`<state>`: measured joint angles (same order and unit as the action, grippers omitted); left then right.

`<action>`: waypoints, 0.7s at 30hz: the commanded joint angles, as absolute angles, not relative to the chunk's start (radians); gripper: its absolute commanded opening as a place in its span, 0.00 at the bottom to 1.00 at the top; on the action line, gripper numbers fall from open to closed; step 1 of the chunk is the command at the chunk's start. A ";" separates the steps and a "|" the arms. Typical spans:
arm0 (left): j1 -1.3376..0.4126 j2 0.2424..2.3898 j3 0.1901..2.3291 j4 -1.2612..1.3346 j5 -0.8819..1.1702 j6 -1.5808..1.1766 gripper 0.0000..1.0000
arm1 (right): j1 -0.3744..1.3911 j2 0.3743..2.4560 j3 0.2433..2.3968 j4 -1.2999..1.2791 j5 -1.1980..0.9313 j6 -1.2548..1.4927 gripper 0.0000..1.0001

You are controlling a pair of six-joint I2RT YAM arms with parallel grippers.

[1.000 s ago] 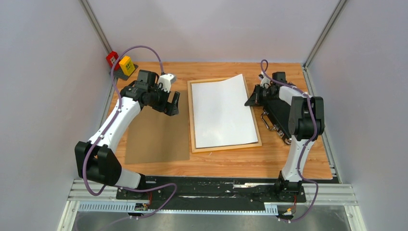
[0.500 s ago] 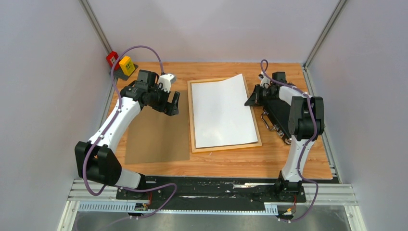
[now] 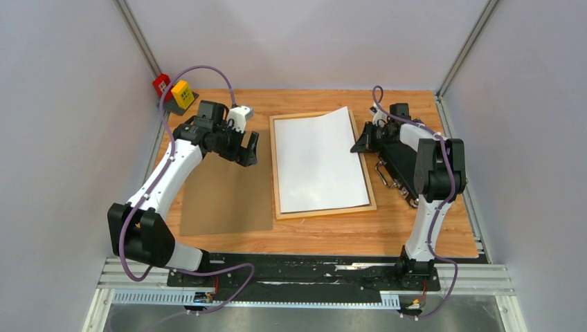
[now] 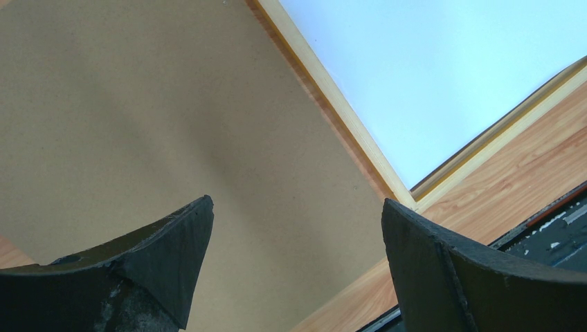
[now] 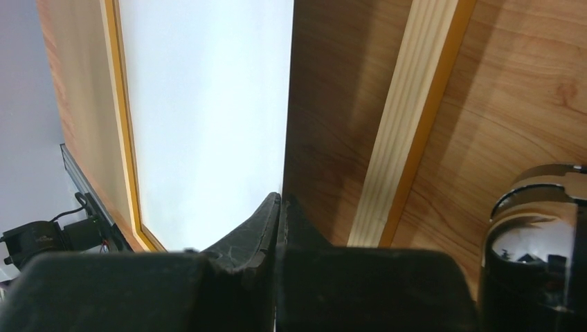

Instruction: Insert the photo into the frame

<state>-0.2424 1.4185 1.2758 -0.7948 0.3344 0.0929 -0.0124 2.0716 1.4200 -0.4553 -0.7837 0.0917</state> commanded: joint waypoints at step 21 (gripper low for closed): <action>-0.242 1.399 1.278 -0.781 0.340 0.107 0.98 | -0.004 2.078 1.464 -0.480 -0.746 0.034 0.11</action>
